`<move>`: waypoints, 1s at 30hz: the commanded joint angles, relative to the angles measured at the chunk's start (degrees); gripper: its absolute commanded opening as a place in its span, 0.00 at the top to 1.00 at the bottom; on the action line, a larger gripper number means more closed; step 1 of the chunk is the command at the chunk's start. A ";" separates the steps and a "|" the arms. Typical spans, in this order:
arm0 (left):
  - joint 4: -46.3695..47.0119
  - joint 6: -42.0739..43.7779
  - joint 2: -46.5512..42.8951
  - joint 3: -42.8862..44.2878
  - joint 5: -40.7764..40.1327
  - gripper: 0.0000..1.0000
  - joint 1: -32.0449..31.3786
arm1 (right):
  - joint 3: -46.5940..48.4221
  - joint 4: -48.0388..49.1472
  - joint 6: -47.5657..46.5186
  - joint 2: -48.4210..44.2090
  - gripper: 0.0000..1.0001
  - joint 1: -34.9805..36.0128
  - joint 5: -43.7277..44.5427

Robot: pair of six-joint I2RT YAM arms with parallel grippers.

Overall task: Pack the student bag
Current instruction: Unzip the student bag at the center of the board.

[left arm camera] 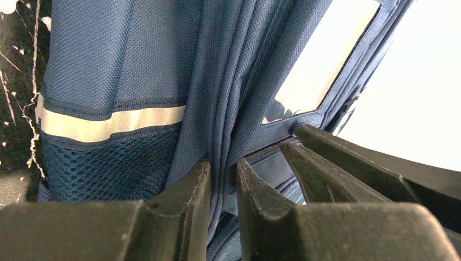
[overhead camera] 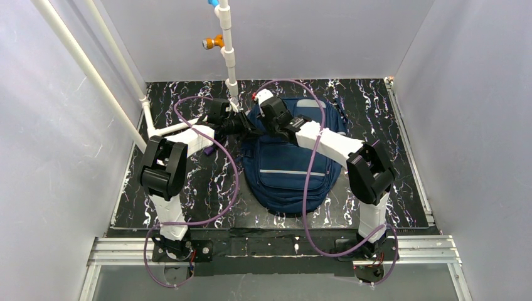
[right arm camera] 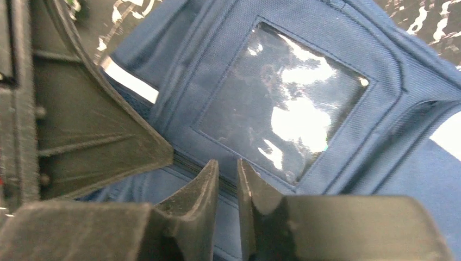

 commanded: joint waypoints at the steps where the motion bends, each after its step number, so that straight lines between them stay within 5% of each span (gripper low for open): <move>1: 0.69 0.10 -0.25 0.60 2.36 1.00 -0.85 | 1.61 -2.86 -11.25 -2.64 0.68 1.34 5.84; 6: 0.66 0.01 -0.77 -0.06 2.48 1.00 -0.87 | 1.56 -3.73 -15.48 -1.35 0.56 1.37 6.23; 14: 0.67 0.14 -0.74 -0.27 3.06 1.00 -0.85 | 0.17 -3.19 -17.23 -0.90 0.51 1.07 9.67; 21: 0.68 0.14 -0.54 0.36 3.33 1.00 -0.86 | -2.52 -3.40 -14.50 -1.78 0.59 -0.80 2.81; 30: 0.60 -0.18 0.34 1.56 4.31 1.00 -0.83 | -4.16 -2.92 -13.94 -0.92 0.84 -2.85 0.64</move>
